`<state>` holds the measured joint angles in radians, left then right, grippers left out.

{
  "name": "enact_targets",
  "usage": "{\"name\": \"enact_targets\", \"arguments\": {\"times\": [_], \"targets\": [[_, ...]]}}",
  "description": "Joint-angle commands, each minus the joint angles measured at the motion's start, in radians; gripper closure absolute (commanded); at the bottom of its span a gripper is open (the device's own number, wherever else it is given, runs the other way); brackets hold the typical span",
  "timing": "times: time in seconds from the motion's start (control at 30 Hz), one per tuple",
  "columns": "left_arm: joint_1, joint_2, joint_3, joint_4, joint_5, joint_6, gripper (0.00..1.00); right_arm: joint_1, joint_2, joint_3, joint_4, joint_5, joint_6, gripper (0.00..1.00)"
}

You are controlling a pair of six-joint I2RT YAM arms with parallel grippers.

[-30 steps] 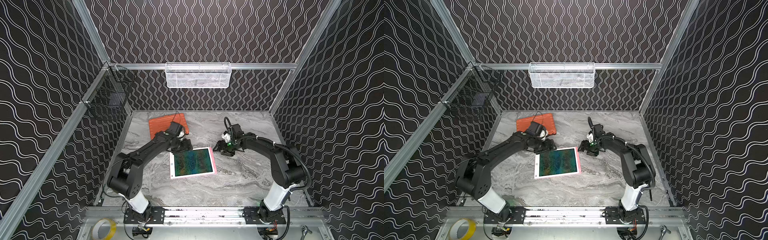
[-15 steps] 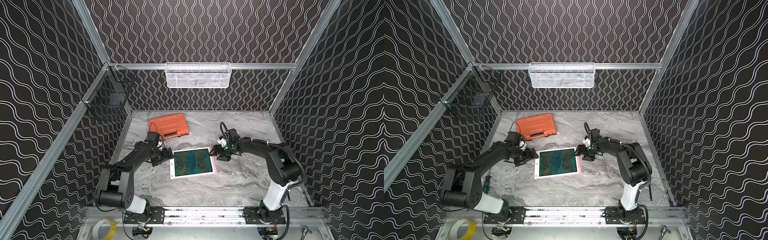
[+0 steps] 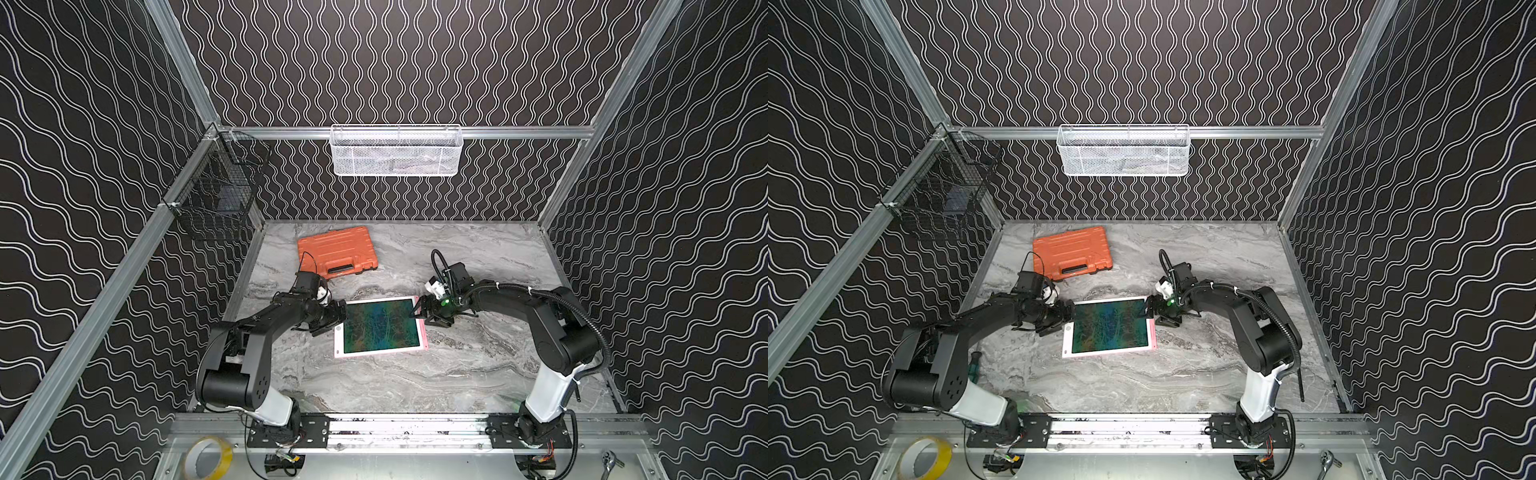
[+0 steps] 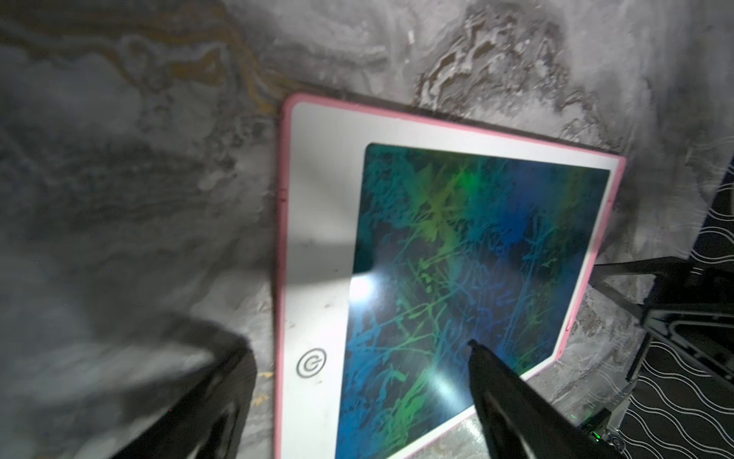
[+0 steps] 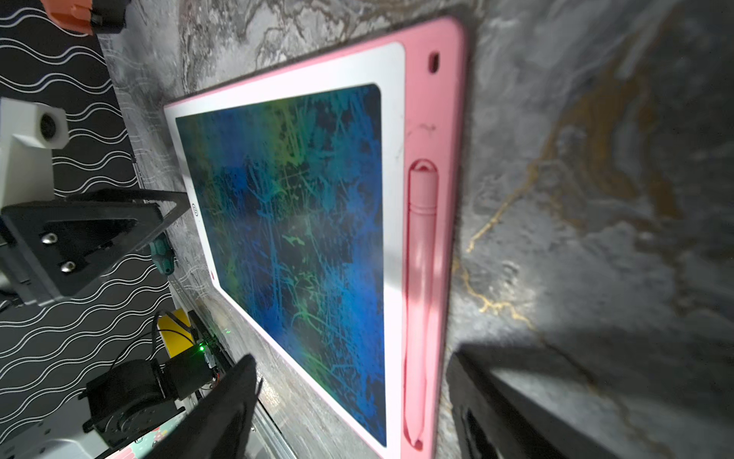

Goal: Place the stylus back onto the writing tablet
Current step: Adjust the writing tablet at the center of the board.

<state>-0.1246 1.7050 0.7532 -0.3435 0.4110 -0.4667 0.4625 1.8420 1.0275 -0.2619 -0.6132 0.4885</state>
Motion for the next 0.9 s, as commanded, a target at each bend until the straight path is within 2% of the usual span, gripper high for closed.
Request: {"name": "enact_targets", "arguments": {"times": [0.0,0.3,0.43,0.87], "targets": [[0.0,0.023,-0.032,0.004,-0.034,-0.011,0.11,0.001,0.011,-0.013,-0.068,0.059,0.016,0.23],[0.0,0.054,-0.033,0.015,-0.047,0.005,0.11,0.053,0.043,-0.024,-0.033,0.026,0.061,0.23],[0.0,0.074,-0.047,0.05,-0.041,-0.024,0.12,0.065,0.03,-0.061,-0.021,0.024,0.064,0.23],[0.0,0.0,-0.101,0.048,-0.076,-0.068,0.11,0.055,0.01,-0.055,-0.011,0.068,0.068,0.22]]}}
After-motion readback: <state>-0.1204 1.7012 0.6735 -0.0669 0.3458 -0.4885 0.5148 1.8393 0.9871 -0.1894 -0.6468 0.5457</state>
